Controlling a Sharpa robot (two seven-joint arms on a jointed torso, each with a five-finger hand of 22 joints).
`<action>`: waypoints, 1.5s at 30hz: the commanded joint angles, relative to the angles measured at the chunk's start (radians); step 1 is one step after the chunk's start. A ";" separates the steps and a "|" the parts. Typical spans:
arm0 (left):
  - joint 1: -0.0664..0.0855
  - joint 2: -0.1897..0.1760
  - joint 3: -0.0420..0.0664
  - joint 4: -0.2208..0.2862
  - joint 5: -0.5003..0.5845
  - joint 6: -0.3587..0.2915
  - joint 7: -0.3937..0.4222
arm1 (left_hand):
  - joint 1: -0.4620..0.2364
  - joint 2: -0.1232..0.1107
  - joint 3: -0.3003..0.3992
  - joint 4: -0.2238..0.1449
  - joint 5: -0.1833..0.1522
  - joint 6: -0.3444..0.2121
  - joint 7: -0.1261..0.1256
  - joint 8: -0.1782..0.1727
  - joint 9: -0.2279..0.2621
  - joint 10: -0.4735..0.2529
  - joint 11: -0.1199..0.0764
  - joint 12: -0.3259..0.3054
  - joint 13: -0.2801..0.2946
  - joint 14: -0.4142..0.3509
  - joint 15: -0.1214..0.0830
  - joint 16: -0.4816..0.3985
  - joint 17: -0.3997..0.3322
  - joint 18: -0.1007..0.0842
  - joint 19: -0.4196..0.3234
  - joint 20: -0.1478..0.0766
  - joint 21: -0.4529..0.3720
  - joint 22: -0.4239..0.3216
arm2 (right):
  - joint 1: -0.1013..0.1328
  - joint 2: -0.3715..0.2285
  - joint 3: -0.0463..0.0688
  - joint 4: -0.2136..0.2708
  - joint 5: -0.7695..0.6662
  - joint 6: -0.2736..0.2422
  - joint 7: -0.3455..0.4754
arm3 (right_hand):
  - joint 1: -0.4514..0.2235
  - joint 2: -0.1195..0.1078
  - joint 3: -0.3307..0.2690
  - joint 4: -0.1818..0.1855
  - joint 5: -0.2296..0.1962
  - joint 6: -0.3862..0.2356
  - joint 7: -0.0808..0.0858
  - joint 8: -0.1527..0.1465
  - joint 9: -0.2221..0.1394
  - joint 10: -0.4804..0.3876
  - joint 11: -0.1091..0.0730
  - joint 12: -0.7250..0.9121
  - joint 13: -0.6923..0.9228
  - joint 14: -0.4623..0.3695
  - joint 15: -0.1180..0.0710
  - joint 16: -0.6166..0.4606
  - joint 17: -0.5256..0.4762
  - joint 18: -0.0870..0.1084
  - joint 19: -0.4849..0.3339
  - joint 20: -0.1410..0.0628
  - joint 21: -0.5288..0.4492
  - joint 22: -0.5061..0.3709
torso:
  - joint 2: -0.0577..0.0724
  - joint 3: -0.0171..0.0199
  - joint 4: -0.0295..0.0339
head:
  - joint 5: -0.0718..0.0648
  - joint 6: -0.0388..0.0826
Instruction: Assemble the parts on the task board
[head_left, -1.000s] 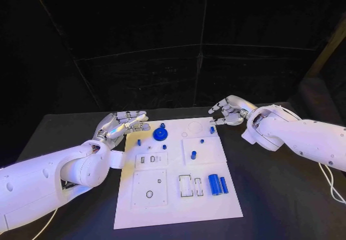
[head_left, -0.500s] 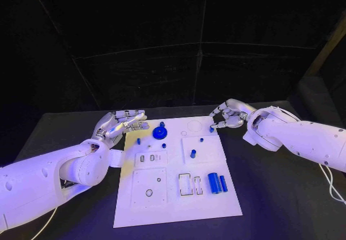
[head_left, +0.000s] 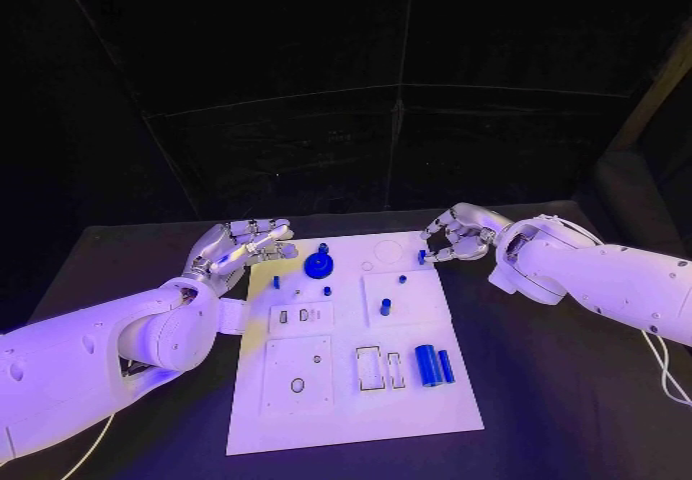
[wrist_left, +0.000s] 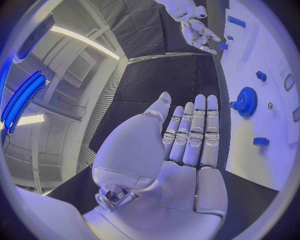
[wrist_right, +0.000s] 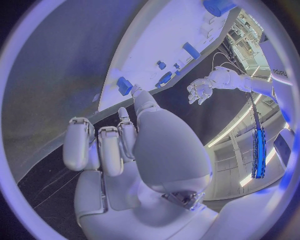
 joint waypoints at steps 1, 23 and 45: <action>0.001 0.001 0.001 0.000 -0.005 0.013 0.010 | 0.000 0.011 0.000 -0.007 0.000 0.004 0.003 -0.006 -0.001 0.010 0.000 -0.006 -0.001 0.006 0.000 -0.005 0.001 0.013 0.008 0.000 -0.007 -0.002 | -0.004 0.002 0.000 -0.004 -0.022 0.023 -0.005 | -0.007 0.003 -0.007 -0.003 0.007 0.005 -0.001 0.006 0.002 -0.003 0.002 -0.003 0.018 0.072 0.006 -0.003 0.093 -0.014 -0.002 0.002 -0.004 0.000 | 0.000 0.0003 0.0009 | -0.003 -0.001; 0.001 0.002 0.001 -0.001 -0.005 0.014 0.010 | 0.000 0.011 0.000 -0.007 0.000 0.004 0.003 -0.006 -0.001 0.010 0.000 -0.006 -0.001 0.006 0.000 -0.005 0.001 0.013 0.008 0.000 -0.007 -0.002 | -0.018 0.029 0.000 -0.032 -0.037 0.025 -0.019 | -0.009 0.045 0.001 -0.017 -0.014 0.055 -0.011 0.035 0.006 0.017 -0.008 0.018 0.045 0.076 -0.002 0.003 0.108 -0.017 0.011 -0.004 0.003 0.019 | 0.000 0.0001 0.0004 | -0.004 -0.006; 0.001 0.000 0.001 -0.001 -0.005 0.014 0.009 | 0.000 0.011 0.000 -0.007 0.000 0.004 0.003 -0.006 -0.001 0.010 0.000 -0.006 -0.001 0.006 0.000 -0.005 0.001 0.013 0.008 0.000 -0.007 -0.002 | -0.019 0.048 0.000 -0.046 -0.052 0.031 -0.023 | -0.005 0.082 0.040 -0.038 -0.053 0.120 -0.028 0.047 0.003 0.031 -0.022 0.031 0.064 0.078 -0.013 0.007 0.119 -0.020 0.018 -0.014 0.008 0.032 | 0.000 0.0003 -0.0003 | -0.003 -0.012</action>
